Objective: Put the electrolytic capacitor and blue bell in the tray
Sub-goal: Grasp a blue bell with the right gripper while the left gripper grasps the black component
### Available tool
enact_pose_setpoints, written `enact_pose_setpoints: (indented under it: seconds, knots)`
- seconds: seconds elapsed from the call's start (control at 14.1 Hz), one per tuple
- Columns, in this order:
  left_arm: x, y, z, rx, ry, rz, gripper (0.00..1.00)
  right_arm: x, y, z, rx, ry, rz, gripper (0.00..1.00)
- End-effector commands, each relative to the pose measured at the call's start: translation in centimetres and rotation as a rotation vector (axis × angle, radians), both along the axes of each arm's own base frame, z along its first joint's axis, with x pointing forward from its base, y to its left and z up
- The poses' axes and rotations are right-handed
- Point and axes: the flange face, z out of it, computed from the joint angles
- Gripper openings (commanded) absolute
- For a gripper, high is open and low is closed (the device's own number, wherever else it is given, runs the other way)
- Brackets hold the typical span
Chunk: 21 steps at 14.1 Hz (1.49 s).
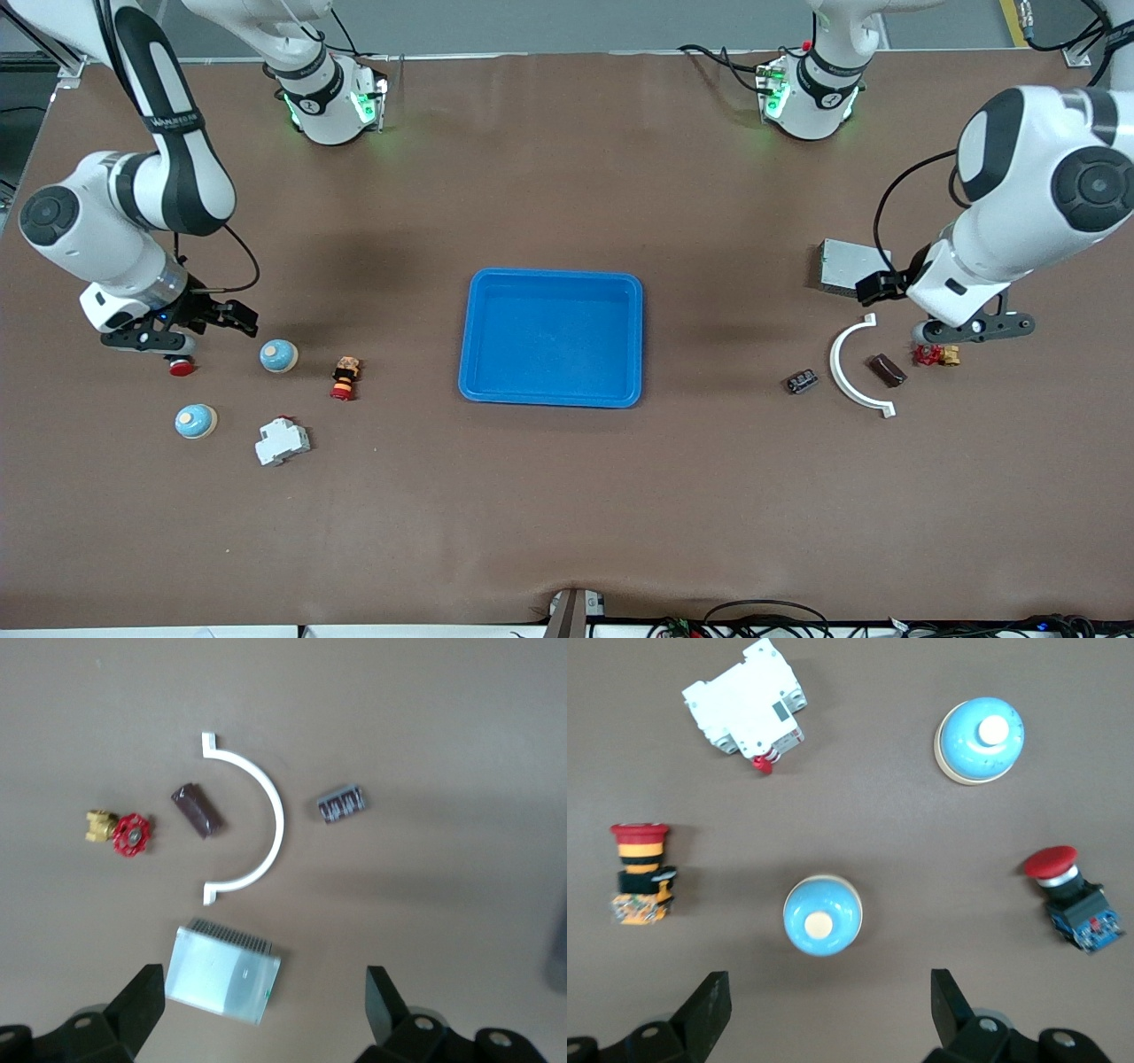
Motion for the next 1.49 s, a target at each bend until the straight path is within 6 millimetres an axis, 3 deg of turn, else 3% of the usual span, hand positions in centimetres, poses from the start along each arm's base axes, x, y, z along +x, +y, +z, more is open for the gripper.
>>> enact_pose_setpoints:
  seconds: [0.0, 0.35, 0.5, 0.71, 0.92, 1.13, 1.2, 1.27, 1.42]
  knots:
    - [0.6, 1.1, -5.4, -0.026, -0.031, 0.034, 1.00, 0.8, 0.3, -3.5, -0.008, -0.024, 0.001, 1.00]
    - [4.2, 0.6, -16.2, -0.081, -0.083, 0.220, 1.00, 1.1, 2.5, -8.2, 0.007, -0.045, -0.008, 1.00]
    - [4.4, -1.0, -18.3, -0.075, -0.055, 0.377, 1.00, 1.0, 2.5, -9.5, 0.003, -0.048, -0.008, 1.00]
    - [4.2, -5.3, -20.8, -0.063, -0.026, 0.481, 1.00, 0.9, 2.3, -10.7, -0.002, -0.047, -0.007, 1.00]
    - [5.2, -5.0, -22.8, -0.061, -0.012, 0.492, 0.96, 0.7, 2.0, -11.9, -0.005, -0.046, -0.009, 1.00]
    - [5.3, -4.3, -23.3, -0.041, -0.012, 0.481, 0.96, 0.5, 2.0, -12.3, -0.006, -0.038, -0.009, 1.00]
    - [5.3, -4.0, -23.7, -0.026, -0.013, 0.468, 0.96, 0.5, 2.2, -12.4, -0.005, -0.032, -0.006, 0.60]
    - [5.3, -3.8, -23.6, -0.005, -0.024, 0.442, 0.97, 0.5, 2.3, -12.4, -0.003, -0.027, -0.012, 0.01]
    - [5.4, -3.7, -23.3, 0.012, -0.035, 0.425, 0.96, 0.5, 2.5, -12.3, 0.000, -0.026, -0.026, 0.00]
